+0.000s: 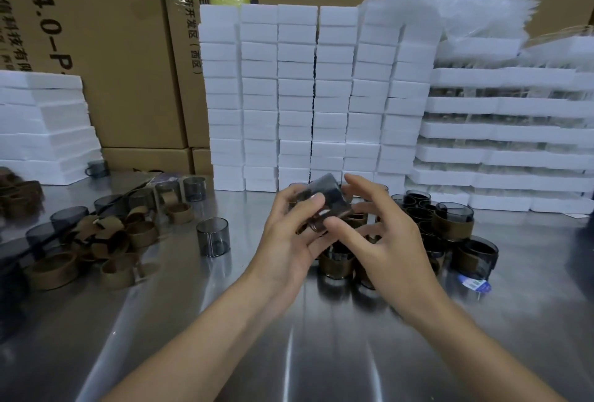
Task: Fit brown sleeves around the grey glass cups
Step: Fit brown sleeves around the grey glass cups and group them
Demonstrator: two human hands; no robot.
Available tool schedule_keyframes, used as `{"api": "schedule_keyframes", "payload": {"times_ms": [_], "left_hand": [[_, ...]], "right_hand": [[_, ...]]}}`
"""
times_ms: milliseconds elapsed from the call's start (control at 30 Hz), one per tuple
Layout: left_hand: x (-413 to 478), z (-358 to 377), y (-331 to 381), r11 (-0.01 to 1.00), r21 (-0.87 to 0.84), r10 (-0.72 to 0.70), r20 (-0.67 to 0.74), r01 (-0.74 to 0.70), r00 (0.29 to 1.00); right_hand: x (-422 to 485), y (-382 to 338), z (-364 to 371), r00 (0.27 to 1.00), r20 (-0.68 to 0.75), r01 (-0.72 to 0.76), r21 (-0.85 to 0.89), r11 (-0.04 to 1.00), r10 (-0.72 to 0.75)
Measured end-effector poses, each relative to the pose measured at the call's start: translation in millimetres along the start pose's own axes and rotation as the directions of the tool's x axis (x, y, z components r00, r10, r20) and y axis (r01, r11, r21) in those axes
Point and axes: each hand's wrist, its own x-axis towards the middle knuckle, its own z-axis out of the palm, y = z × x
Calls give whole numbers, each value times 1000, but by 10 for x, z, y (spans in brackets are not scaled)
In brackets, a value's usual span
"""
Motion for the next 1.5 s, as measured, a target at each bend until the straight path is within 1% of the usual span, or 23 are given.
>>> {"api": "schedule_keyframes", "payload": {"times_ms": [67, 100, 267, 400, 500, 567, 600, 633, 667, 733, 800, 867, 900, 967, 1000, 1067, 1100, 1167, 1233, 1300, 1333, 1433, 1500], "left_hand": [[-4, -8, 0, 991, -81, -103, 23, 104, 994], [-4, -4, -7, 988, -60, -143, 26, 144, 989], [-4, 26, -96, 953, 219, -215, -1, 210, 977], [-12, 50, -163, 926, 306, -228, -7, 220, 974], [-5, 50, -236, 932, 299, -205, -23, 203, 978], [0, 26, -261, 897, 419, -134, -41, 138, 990], [-2, 7, -265, 845, 527, -77, -51, 93, 996], [-2, -17, -259, 763, 645, -1, -61, 40, 998], [-2, -49, -246, 650, 760, 95, -60, -16, 994], [0, -142, -209, 355, 931, 266, -20, -78, 964], [27, -240, -134, 104, 992, 332, 38, -77, 943], [83, -357, -28, -97, 992, 411, 113, -80, 905], [123, -442, 47, -146, 987, 468, 130, -69, 874], [218, -686, 255, -130, 991, 585, 68, 10, 808], [250, -840, 371, -137, 987, 636, 22, 85, 772], [279, -1203, 579, -199, 947, 693, -46, 252, 719], [279, -1394, 666, -223, 916, 698, -89, 334, 711], [253, -1721, 768, -285, 805, 645, -240, 520, 725], [211, -1934, 805, -417, 630, 527, -421, 656, 739], [190, -2009, 800, -489, 536, 422, -545, 688, 724], [187, -2025, 785, -499, 531, 393, -566, 685, 725], [190, -2034, 768, -517, 531, 440, -508, 671, 741], [189, -2029, 792, -492, 551, 490, -465, 674, 737]], "right_hand": [[16, -26, -19, 999, 33, 2, 17, 1000, -2], [24, -38, -26, 999, 49, 1, 33, 999, -2], [34, -77, -38, 998, 64, 1, 67, 998, -5], [21, -57, -4, 997, 42, -69, 160, 985, 63], [-10, -76, 77, 973, 60, -232, 326, 917, 225], [-39, -56, 120, 927, 178, -375, 402, 835, 331], [-50, -38, 131, 905, 235, -424, 438, 792, 355], [-54, -25, 136, 896, 262, -443, 480, 757, 359], [-55, -13, 136, 901, 261, -434, 502, 748, 347], [-45, 8, 133, 931, 209, -364, 469, 805, 299], [-42, 14, 146, 951, 140, -308, 406, 860, 275], [-32, 41, 149, 958, 46, -284, 315, 906, 284], [-27, 58, 140, 956, 18, -287, 280, 916, 294], [-16, 67, 108, 945, 14, -316, 277, 907, 325], [-9, 64, 89, 940, 19, -330, 305, 894, 341], [10, 43, 56, 932, 0, -340, 341, 876, 362], [16, 35, 43, 928, -17, -344, 341, 875, 372], [26, 50, 23, 919, -38, -354, 352, 866, 391], [33, 72, 9, 918, -46, -350, 372, 860, 394], [43, 83, -10, 916, -60, -342, 394, 853, 396], [47, 80, -16, 912, -68, -345, 402, 848, 404], [44, 97, -34, 906, -66, -358, 410, 839, 419], [54, 122, -59, 910, -45, -358, 421, 834, 413]]}}
